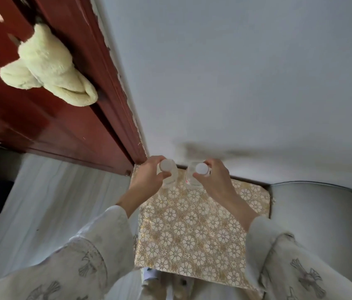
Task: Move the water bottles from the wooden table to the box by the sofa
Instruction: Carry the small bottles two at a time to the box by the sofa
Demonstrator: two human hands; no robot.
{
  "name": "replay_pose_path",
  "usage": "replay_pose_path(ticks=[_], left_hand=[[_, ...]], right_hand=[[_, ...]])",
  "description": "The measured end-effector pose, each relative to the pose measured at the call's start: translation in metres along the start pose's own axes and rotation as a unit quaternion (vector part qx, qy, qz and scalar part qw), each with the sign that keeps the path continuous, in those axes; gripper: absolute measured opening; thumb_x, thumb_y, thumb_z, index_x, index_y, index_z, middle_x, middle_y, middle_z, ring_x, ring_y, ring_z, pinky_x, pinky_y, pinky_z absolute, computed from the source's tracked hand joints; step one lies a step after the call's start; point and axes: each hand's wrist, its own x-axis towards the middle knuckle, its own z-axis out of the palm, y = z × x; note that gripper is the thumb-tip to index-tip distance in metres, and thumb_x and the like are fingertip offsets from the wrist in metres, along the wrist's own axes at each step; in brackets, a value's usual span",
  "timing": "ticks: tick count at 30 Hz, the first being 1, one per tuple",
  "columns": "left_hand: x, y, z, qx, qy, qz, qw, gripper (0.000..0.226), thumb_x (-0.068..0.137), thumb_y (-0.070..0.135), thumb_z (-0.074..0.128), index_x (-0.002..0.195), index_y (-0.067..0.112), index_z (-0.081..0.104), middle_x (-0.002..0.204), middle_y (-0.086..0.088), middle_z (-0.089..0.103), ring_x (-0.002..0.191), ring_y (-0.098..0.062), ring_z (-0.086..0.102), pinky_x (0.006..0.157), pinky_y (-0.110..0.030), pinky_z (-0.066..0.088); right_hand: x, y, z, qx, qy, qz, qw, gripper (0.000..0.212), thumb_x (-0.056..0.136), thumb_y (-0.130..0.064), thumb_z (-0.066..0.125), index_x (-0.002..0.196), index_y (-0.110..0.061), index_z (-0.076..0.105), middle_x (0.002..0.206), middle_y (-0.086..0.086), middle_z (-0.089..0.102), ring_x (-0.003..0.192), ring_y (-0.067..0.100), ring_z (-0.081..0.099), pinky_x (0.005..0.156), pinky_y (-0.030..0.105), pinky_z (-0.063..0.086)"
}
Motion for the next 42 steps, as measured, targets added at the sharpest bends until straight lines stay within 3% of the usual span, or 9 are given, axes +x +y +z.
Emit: replay_pose_path(ticks=[5, 9, 14, 21, 26, 32, 37, 39, 42], left_hand=[[0.033, -0.003, 0.007, -0.008, -0.041, 0.022, 0.999, 0.029, 0.081, 0.007, 0.062, 0.108, 0.016, 0.054, 0.106, 0.001, 0.053, 0.098, -0.016, 0.049, 0.087, -0.028, 0.037], [0.05, 0.0, 0.007, 0.001, -0.05, 0.046, 0.998, 0.032, 0.082, 0.005, 0.06, 0.113, 0.01, 0.054, 0.119, -0.008, 0.053, 0.105, -0.02, 0.049, 0.099, -0.031, 0.038], [0.058, 0.001, 0.005, -0.005, -0.053, 0.065, 0.996, 0.04, 0.082, 0.004, 0.06, 0.12, 0.009, 0.052, 0.127, -0.01, 0.048, 0.115, -0.024, 0.049, 0.105, -0.032, 0.034], [0.054, -0.001, 0.007, -0.022, -0.034, 0.037, 0.999, 0.052, 0.081, 0.012, 0.063, 0.129, 0.015, 0.042, 0.132, -0.009, 0.043, 0.12, -0.022, 0.046, 0.109, -0.044, 0.035], [0.039, 0.006, -0.008, 0.008, -0.024, 0.037, 0.999, 0.06, 0.083, 0.014, 0.062, 0.135, 0.015, 0.032, 0.134, -0.011, 0.043, 0.111, -0.018, 0.047, 0.095, -0.027, 0.037], [-0.039, 0.019, -0.055, -0.016, 0.005, -0.001, 1.0, 0.048, 0.088, 0.026, 0.055, 0.132, 0.016, 0.038, 0.136, -0.009, 0.048, 0.122, -0.022, 0.048, 0.1, -0.036, 0.039], [-0.144, 0.018, -0.101, -0.081, 0.054, -0.003, 0.995, 0.039, 0.089, 0.027, 0.053, 0.126, 0.015, 0.047, 0.113, 0.005, 0.057, 0.113, -0.015, 0.054, 0.092, -0.024, 0.038], [-0.191, 0.014, -0.121, -0.104, 0.115, -0.002, 0.988, 0.033, 0.089, 0.018, 0.053, 0.121, 0.01, 0.051, 0.109, 0.003, 0.058, 0.111, -0.021, 0.057, 0.093, -0.027, 0.042], [-0.26, 0.006, -0.141, -0.118, 0.227, -0.021, 0.967, 0.027, 0.089, 0.016, 0.053, 0.116, 0.01, 0.057, 0.108, -0.001, 0.062, 0.104, -0.021, 0.06, 0.09, -0.032, 0.046]], right_hand=[[0.022, 0.006, 0.019, 0.04, 0.028, 0.023, 0.999, 0.041, 0.078, -0.019, 0.068, 0.112, -0.007, 0.048, 0.106, 0.002, 0.047, 0.091, 0.013, 0.047, 0.062, 0.008, 0.035], [0.038, 0.004, 0.025, 0.047, 0.066, 0.015, 0.997, 0.035, 0.077, -0.017, 0.069, 0.104, -0.006, 0.051, 0.102, 0.0, 0.043, 0.081, 0.007, 0.043, 0.066, -0.005, 0.033], [0.045, 0.001, 0.03, 0.043, 0.083, 0.005, 0.996, 0.036, 0.076, -0.018, 0.071, 0.104, -0.007, 0.052, 0.105, 0.0, 0.043, 0.084, 0.01, 0.044, 0.066, 0.009, 0.031], [0.039, 0.0, 0.026, 0.11, 0.04, 0.057, 0.992, 0.061, 0.072, -0.023, 0.074, 0.123, -0.011, 0.042, 0.123, 0.008, 0.047, 0.11, 0.018, 0.048, 0.1, 0.033, 0.038], [0.02, -0.014, 0.016, 0.096, 0.013, 0.066, 0.993, 0.063, 0.076, -0.027, 0.069, 0.128, -0.01, 0.037, 0.129, 0.01, 0.043, 0.104, 0.012, 0.042, 0.089, 0.024, 0.032], [-0.053, -0.056, -0.008, 0.1, -0.026, 0.059, 0.993, 0.045, 0.088, -0.026, 0.054, 0.129, -0.012, 0.041, 0.136, 0.007, 0.048, 0.117, 0.019, 0.048, 0.093, 0.029, 0.037], [-0.126, -0.102, -0.02, 0.058, -0.106, -0.051, 0.991, 0.038, 0.089, -0.027, 0.051, 0.124, -0.014, 0.045, 0.124, 0.002, 0.055, 0.108, 0.009, 0.052, 0.084, 0.008, 0.041], [-0.148, -0.12, -0.024, 0.017, -0.156, -0.119, 0.981, 0.038, 0.09, -0.028, 0.05, 0.124, -0.014, 0.045, 0.121, 0.002, 0.057, 0.102, 0.005, 0.053, 0.073, -0.003, 0.039], [-0.173, -0.148, -0.033, -0.029, -0.219, -0.202, 0.954, 0.037, 0.091, -0.028, 0.048, 0.125, -0.013, 0.044, 0.119, 0.001, 0.057, 0.098, 0.002, 0.051, 0.069, -0.002, 0.039]])
